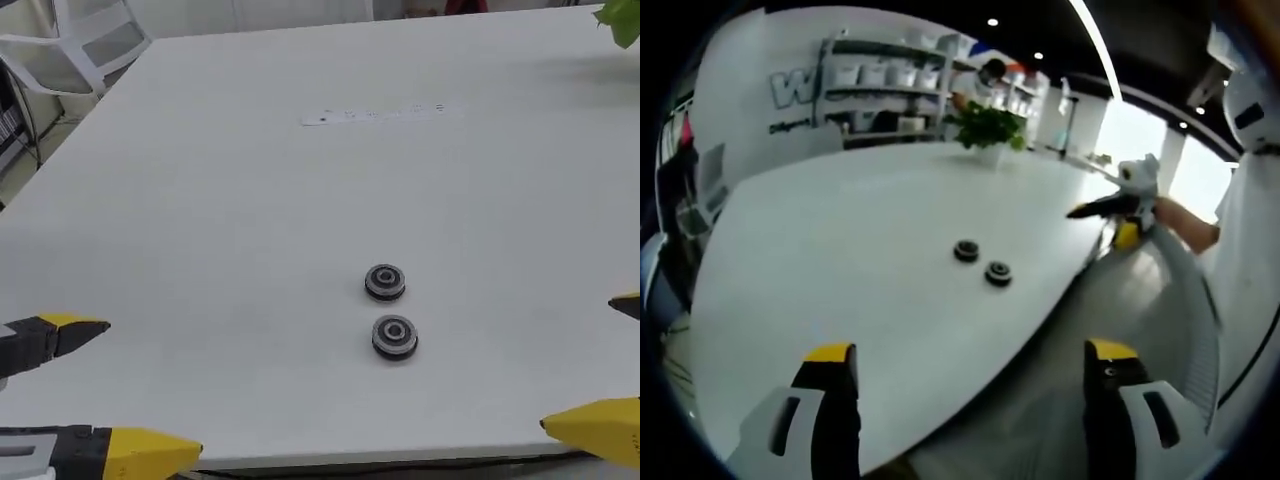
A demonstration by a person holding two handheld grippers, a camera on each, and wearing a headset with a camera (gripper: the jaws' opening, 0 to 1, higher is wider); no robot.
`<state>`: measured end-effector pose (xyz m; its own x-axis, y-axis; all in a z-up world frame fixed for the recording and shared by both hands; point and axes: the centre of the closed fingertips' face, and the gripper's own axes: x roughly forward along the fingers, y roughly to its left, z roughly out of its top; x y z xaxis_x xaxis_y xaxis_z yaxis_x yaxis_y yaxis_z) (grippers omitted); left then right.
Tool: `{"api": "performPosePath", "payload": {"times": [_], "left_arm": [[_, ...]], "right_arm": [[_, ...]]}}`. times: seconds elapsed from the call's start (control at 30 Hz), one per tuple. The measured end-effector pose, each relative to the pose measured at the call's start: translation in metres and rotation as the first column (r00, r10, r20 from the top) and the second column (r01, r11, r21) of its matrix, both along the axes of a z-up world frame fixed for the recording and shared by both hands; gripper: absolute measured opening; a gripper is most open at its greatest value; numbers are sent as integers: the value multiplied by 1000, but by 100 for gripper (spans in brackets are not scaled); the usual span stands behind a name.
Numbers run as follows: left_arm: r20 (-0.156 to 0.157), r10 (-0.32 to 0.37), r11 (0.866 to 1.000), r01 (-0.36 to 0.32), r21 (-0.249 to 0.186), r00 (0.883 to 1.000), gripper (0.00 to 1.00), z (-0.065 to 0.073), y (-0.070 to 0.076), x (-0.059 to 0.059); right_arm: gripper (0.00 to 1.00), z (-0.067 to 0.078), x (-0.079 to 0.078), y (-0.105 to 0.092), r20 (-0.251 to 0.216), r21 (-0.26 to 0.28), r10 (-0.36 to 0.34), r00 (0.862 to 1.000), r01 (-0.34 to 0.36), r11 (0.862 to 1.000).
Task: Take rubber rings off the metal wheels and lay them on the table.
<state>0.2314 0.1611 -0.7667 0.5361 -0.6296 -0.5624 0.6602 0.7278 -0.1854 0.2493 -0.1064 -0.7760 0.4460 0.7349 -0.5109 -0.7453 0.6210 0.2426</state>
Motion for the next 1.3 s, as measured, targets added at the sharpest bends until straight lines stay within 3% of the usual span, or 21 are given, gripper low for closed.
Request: {"api": "performPosePath", "payload": {"times": [0.23, 0.6, 1.0, 1.3], "left_arm": [[6, -48, 999, 48, -3, 999, 97, -1, -7, 5], [38, -116, 993, 117, -32, 993, 97, 11, -29, 25], [88, -194, 979, 198, -41, 977, 96, 26, -57, 50], [97, -259, 964, 263, -28, 961, 94, 30, -76, 63]], "right_arm": [[95, -4, 8, 3, 5, 14, 6, 1000, -6, 1000], [92, -9, 28, 13, 13, 49, 37, 999, -38, 998], [87, -10, 48, 25, 32, 59, 86, 996, -88, 994], [81, -16, 54, 37, 31, 56, 129, 991, -131, 990]]}}
